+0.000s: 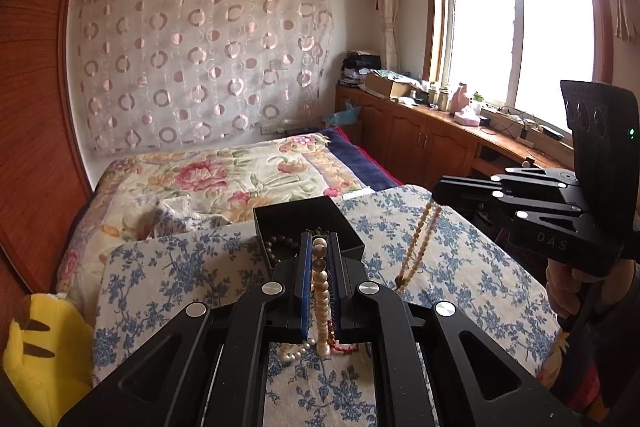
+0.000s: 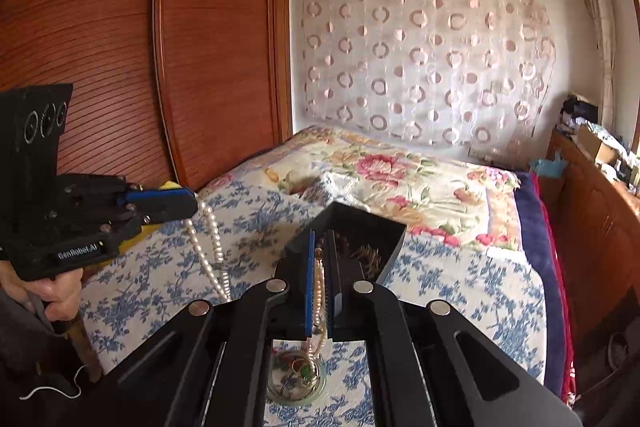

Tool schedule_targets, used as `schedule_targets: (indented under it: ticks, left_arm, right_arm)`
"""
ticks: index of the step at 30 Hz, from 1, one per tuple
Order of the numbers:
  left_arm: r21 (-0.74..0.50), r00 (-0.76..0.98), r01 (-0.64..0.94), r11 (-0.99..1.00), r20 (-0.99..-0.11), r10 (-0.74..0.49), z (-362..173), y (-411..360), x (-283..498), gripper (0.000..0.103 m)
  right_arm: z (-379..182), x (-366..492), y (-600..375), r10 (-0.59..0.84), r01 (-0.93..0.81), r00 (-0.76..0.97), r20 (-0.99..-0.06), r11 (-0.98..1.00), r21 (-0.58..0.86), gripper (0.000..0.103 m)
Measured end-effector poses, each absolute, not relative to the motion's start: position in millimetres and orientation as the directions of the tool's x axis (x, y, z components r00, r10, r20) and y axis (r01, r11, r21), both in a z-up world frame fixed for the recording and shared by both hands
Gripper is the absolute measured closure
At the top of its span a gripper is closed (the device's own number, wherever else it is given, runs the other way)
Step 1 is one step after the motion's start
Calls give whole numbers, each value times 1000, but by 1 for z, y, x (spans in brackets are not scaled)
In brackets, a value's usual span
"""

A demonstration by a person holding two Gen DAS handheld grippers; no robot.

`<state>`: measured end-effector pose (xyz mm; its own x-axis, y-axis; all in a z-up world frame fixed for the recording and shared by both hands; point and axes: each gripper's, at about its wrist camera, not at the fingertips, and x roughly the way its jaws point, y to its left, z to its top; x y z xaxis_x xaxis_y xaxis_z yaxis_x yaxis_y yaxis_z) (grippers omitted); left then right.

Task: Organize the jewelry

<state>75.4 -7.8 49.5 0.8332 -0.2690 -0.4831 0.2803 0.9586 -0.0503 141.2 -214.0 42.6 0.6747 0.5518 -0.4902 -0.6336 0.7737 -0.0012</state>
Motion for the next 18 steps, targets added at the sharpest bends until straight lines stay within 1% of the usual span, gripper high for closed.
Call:
schedule_targets:
  ticks: [9,18]
  left_arm:
    - [-54,838,273,960,-477,-265,50,-4,75,97]
    - [-29,859,264,964,-447,-249,69,-3,82,97]
  right_arm:
    - [79,133,-214,555,-634,713,-429,772,-55,98]
    - [95,137,-218,548,-623,729,-410,780,-66,98]
